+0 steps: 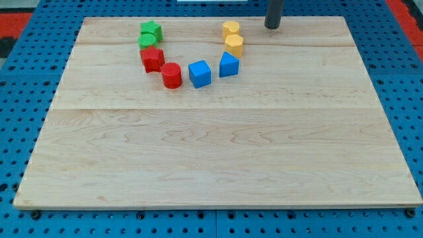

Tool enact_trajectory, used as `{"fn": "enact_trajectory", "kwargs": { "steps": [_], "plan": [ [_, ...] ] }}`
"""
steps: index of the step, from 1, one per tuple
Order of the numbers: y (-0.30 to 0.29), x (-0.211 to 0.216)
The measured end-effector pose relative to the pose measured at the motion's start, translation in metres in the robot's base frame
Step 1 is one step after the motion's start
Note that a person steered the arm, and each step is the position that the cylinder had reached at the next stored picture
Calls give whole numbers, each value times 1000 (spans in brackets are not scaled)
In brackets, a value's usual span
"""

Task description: Point your arm towards center of the board

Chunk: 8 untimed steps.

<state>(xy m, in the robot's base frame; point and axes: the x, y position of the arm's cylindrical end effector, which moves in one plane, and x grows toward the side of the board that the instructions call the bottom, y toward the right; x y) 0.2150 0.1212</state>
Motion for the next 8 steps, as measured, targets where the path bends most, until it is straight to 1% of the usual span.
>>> {"fn": "enact_trajectory", "kwargs": {
  "steps": [2, 7, 8],
  "plan": [
    [-32, -20],
    [-79, -22],
    [-112, -22]
  ]
}}
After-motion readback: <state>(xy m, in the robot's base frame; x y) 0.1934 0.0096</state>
